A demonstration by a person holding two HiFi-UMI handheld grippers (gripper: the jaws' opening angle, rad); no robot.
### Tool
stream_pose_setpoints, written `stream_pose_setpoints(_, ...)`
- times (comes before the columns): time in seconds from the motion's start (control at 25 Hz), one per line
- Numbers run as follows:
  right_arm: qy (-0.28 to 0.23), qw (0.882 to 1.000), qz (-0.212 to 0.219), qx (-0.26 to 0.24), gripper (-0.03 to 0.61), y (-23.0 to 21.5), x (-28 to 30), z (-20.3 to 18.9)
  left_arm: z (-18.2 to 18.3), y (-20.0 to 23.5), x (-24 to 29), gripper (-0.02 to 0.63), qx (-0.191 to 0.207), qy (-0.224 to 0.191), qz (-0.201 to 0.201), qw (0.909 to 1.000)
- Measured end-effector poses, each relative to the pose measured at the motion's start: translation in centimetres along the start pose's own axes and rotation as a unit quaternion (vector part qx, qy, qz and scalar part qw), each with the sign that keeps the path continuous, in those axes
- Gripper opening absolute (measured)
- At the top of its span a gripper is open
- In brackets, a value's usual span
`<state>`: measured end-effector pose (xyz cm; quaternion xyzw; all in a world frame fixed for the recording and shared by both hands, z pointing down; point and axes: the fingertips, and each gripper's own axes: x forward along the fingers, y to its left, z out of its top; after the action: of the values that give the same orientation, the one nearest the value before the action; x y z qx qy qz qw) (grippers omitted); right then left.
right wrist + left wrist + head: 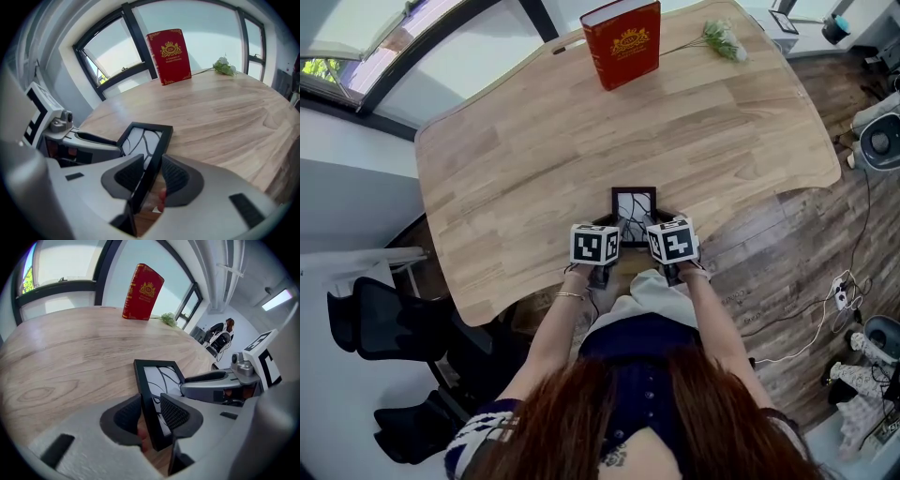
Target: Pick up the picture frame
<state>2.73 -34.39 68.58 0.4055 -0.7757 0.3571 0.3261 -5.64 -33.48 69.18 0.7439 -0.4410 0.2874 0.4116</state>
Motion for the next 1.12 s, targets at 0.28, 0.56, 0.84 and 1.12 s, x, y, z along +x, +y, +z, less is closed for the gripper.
stream_pose_setpoints(0.28,-0.016,1.0,-0.012,-0.011,0.109,0.0,-0.9,0.5,0.5,-0.2,-0.6,0.123,-0.005,-0.012,0.008,0.9999)
stream_pose_setpoints(0.56,-0.042,0.998,-0.035,-0.022,0.091,0.0,-2.3,1.2,1.5,-0.6,-1.8,0.094,0.008,-0.033,0.013,0.9993)
stream_pose_setpoints(0.84,-0.076,0.995,-0.053,-0.034,0.084,0.4,-4.1,2.1,2.3,-1.4,-3.1,0.091,0.021,-0.056,0.012,0.9981)
stream_pose_setpoints(1.12,-0.112,0.991,-0.068,-0.041,0.083,1.3,-6.6,3.0,3.3,-2.6,-5.2,0.087,0.038,-0.087,0.008,0.9954)
